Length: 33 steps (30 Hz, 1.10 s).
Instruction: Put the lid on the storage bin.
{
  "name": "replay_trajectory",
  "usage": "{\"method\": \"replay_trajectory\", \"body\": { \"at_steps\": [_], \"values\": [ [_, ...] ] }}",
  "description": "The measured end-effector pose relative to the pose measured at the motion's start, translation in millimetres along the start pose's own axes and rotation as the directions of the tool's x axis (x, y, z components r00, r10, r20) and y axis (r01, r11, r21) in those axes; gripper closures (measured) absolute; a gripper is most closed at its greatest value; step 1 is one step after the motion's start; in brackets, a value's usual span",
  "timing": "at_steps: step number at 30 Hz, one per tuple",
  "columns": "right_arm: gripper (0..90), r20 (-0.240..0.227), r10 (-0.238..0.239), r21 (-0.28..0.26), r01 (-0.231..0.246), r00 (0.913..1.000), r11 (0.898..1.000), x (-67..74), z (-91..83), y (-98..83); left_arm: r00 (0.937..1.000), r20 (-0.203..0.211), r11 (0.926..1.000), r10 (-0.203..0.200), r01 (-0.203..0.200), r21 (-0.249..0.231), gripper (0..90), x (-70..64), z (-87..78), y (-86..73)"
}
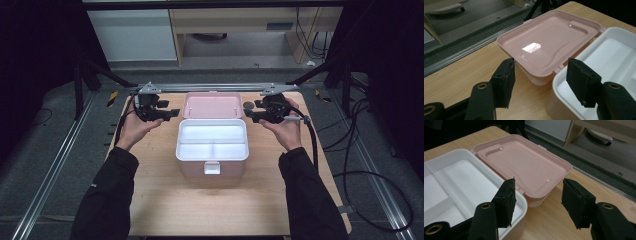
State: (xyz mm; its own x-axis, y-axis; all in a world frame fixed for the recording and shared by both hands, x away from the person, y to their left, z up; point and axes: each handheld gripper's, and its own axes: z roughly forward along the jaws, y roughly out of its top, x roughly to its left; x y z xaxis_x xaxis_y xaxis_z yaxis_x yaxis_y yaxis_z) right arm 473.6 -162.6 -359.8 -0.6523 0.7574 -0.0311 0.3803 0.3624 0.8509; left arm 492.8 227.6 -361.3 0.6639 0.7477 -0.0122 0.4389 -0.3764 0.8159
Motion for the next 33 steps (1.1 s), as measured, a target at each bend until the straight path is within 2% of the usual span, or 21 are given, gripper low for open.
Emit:
{"method": "replay_trajectory", "body": {
  "at_steps": [5, 7, 8, 10, 12, 16, 19, 23, 24, 28, 33],
  "values": [
    [37.0, 0.056, 0.06, -0.07, -0.056, 0.9966, 0.996, -10.6, 18.8, -2.0, 0.998, -0.024, 0.9979, -0.058, 0.057, -0.03, 39.3, 11.8, 17.8, -2.8],
    [42.6, 0.064, 0.079, -0.079, -0.073, 0.9949, 0.994, -15.5, 23.3, -2.3, 0.9961, -0.034, 0.996, -0.082, 0.081, -0.039, 39.4, 15.6, 22.0, -3.4],
    [42.3, 0.062, 0.089, -0.079, -0.084, 0.9941, 0.993, -17.5, 24.8, -2.5, 0.9954, -0.033, 0.9953, -0.09, 0.088, -0.04, 39.3, 17.7, 24.4, -3.6],
    [43.9, 0.084, 0.101, -0.082, -0.094, 0.9913, 0.992, -23.2, 28.4, -3.3, 0.9949, -0.047, 0.9959, -0.089, 0.088, -0.019, 38.7, 20.6, 29.1, -2.6],
    [44.7, 0.092, 0.137, -0.073, -0.13, 0.9863, 0.989, -30.8, 33.6, -4.6, 0.9933, -0.047, 0.9943, -0.105, 0.104, -0.021, 38.2, 23.1, 33.9, -0.9],
    [46.0, 0.104, 0.156, -0.065, -0.149, 0.9823, 0.987, -39.4, 44.6, -9.9, 0.992, -0.043, 0.9928, -0.119, 0.118, -0.02, 38.4, 22.9, 44.8, 1.7],
    [48.7, 0.083, 0.187, -0.062, -0.182, 0.9789, 0.981, -43.2, 56.0, -11.9, 0.9933, -0.041, 0.9941, -0.108, 0.108, -0.015, 38.3, 19.5, 54.9, 3.0],
    [47.7, 0.075, 0.168, 0.012, -0.169, 0.9829, 0.985, -42.1, 74.5, -10.3, 0.992, -0.037, 0.9927, -0.12, 0.121, 0.005, 37.6, 19.0, 69.4, 0.0],
    [47.7, 0.069, 0.169, 0.014, -0.17, 0.9833, 0.985, -41.1, 77.4, -9.8, 0.9919, -0.038, 0.9924, -0.121, 0.122, 0.017, 37.6, 19.6, 73.7, -1.7],
    [46.9, 0.042, 0.192, 0.036, -0.194, 0.9805, 0.98, -37.2, 93.0, -11.6, 0.9916, -0.031, 0.9898, -0.125, 0.127, 0.064, 36.9, 21.5, 87.7, -8.7],
    [45.9, 0.029, 0.209, 0.086, -0.211, 0.9775, 0.974, -38.1, 106.1, -20.6, 0.9919, -0.03, 0.9881, -0.123, 0.126, 0.089, 36.3, 21.5, 97.2, -12.5]
  ]
}}
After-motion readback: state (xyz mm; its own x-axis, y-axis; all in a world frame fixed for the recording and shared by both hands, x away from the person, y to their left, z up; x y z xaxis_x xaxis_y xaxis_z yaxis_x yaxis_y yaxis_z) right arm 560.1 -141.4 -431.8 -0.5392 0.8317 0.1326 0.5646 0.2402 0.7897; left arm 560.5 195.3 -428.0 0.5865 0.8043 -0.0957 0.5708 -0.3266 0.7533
